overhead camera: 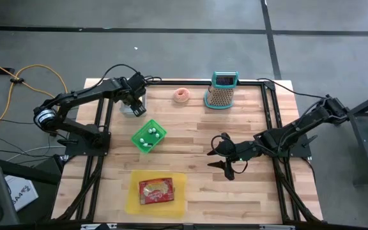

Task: Pick & Place Food Item
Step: Put the yellow donut into the gray bin, then put the pink and brown donut into the gray bin

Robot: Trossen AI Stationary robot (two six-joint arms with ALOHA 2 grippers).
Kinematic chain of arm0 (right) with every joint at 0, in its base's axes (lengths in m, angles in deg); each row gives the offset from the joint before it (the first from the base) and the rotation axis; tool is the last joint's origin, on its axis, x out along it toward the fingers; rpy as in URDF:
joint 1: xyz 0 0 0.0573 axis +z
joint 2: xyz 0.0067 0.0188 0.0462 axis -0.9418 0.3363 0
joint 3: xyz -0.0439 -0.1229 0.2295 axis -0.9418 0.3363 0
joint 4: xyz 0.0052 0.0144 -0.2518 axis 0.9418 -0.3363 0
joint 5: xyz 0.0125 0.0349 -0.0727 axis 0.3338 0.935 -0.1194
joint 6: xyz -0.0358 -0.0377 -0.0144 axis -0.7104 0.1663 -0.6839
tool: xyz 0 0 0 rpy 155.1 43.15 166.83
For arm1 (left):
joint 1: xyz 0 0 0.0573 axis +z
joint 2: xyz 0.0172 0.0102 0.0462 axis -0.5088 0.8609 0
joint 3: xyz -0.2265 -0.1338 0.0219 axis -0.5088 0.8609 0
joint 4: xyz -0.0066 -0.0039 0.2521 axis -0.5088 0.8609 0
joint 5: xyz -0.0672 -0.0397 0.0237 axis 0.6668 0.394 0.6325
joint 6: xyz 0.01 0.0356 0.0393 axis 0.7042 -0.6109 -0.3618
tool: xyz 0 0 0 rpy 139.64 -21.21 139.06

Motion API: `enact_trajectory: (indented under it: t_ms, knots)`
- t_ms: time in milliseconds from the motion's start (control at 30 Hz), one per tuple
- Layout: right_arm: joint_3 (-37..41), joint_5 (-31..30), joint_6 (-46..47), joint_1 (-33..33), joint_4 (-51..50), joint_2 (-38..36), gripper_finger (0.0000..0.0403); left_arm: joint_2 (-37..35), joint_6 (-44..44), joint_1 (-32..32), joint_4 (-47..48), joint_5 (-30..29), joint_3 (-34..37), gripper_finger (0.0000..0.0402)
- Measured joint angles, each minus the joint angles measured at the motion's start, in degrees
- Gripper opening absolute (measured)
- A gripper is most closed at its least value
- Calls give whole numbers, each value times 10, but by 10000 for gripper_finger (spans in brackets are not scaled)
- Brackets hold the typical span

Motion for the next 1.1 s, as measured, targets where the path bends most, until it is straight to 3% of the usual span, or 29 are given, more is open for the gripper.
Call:
enact_trajectory:
  t_ms: [400,900,1100]
  knots:
    - [0,0,0,0,-1,0,197,0,-13,1,-5,0,0,188]
    - [0,0,0,0,-1,0,197,0,-30,1,-63,-7,-1,191]
    - [0,0,0,0,-1,0,197,0,-55,-10,-87,-2,-36,191]
